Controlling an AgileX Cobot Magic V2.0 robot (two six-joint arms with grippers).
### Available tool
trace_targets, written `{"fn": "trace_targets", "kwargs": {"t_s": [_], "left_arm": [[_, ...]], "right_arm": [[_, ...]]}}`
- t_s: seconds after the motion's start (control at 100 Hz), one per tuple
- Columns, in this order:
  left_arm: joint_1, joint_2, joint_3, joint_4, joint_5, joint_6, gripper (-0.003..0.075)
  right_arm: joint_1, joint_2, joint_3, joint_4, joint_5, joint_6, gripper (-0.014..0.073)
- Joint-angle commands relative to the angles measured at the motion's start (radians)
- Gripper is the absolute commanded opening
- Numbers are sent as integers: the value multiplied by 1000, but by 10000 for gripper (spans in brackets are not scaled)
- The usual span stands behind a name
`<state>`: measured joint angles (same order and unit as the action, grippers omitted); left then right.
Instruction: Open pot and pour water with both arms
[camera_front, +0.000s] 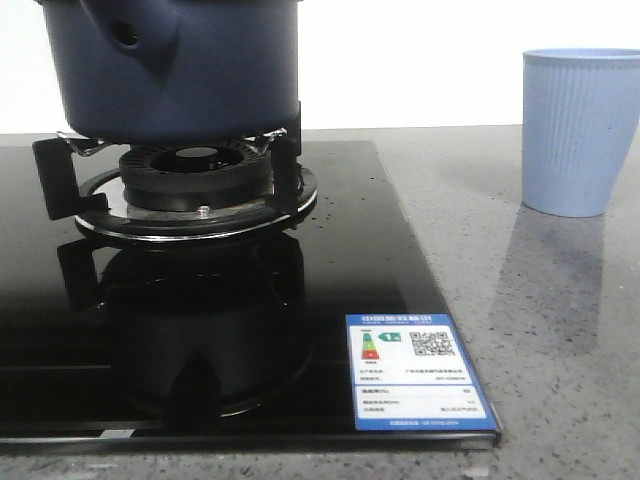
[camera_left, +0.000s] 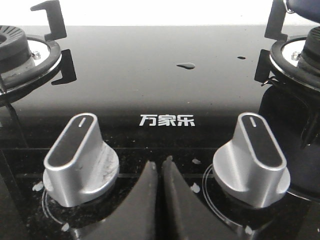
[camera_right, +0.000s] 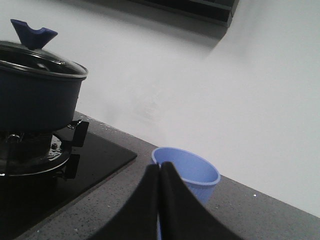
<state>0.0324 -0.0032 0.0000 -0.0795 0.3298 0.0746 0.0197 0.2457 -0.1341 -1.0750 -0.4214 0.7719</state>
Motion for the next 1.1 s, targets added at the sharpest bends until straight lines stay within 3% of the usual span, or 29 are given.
{"fn": "trace_targets", "kwargs": {"t_s": [0.0,0.27,0.32,0.37,0.47,0.55,0.67,0.86,1.02,1.09], "left_arm": [[1,-26,39,-3,-46,-10,-20],[1,-26,39,-3,-46,-10,-19],[1,-26,39,-3,-46,-10,-19],[1,-26,39,-3,-46,-10,-19],[1,-26,39,-3,-46,-10,-19],[1,-26,39,-3,-46,-10,-19],[1,-26,39,-3,-46,-10,-19],[1,-26,39,-3,-46,-10,-19],[1,-26,39,-3,-46,-10,-19],[1,-26,39,-3,-46,-10,-20]], "right_arm": [[-2,7,-26,18,-35,0,-66],[-2,9,-7,24,-6,-4,-66],[-2,9,-7,75,11,-22,-66],[6,9,1,206,32,-135,-66],[19,-2,37,646,26,-638,-66],[19,-25,75,924,12,-870,-66],[19,-96,130,1016,149,-885,-66],[-12,-278,153,1043,546,-885,-66],[-41,-273,153,1129,722,-885,-66],[-44,-276,153,1128,726,-887,-66]]}}
